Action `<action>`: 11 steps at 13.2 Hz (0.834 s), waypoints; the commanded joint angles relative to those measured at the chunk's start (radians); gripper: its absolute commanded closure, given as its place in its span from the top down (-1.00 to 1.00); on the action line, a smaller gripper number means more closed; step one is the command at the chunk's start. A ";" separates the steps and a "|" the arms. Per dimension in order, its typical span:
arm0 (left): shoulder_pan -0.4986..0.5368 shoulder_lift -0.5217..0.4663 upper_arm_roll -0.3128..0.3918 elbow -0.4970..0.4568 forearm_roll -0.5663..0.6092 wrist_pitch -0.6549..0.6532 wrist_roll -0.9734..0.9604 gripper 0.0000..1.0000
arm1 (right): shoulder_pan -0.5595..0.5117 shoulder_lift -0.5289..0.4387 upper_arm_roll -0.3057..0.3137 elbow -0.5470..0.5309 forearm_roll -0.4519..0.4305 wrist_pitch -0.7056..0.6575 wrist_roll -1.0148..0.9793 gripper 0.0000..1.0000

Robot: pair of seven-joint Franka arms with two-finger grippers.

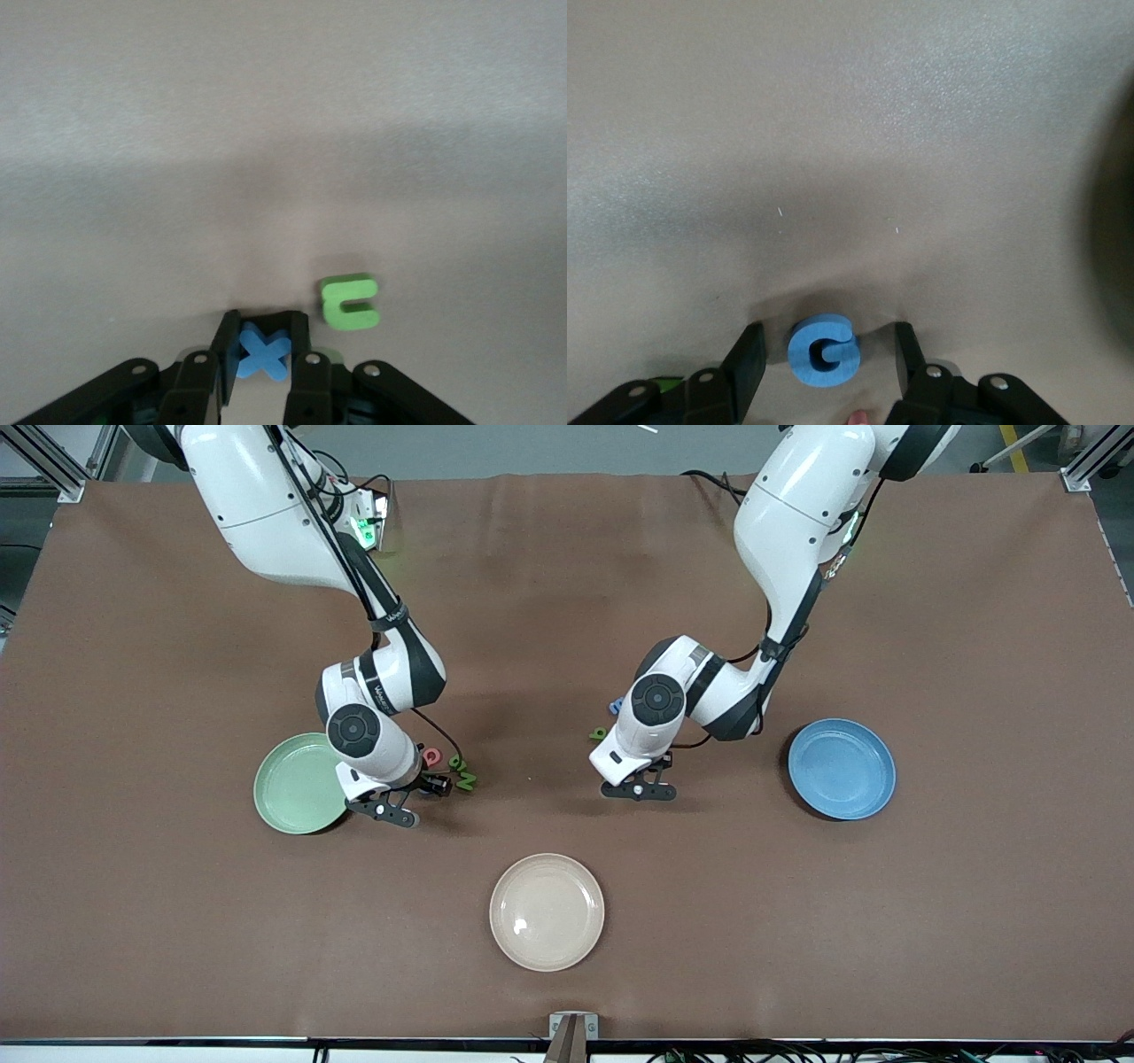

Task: Sort upper and lower case letters into plates
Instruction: 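Carry the x to the blue plate while the right gripper carries the G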

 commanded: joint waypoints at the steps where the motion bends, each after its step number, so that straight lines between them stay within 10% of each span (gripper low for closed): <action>1: 0.051 -0.111 0.001 -0.010 0.000 -0.147 -0.002 -0.89 | 0.013 -0.011 -0.010 -0.018 -0.008 0.003 0.021 0.02; 6: 0.193 -0.247 0.002 -0.055 0.013 -0.287 0.130 -0.94 | 0.004 -0.028 -0.010 -0.012 -0.006 -0.036 0.038 -0.92; 11: 0.370 -0.395 0.001 -0.292 0.045 -0.212 0.355 -0.94 | -0.137 -0.172 -0.011 0.008 -0.006 -0.233 -0.212 -0.96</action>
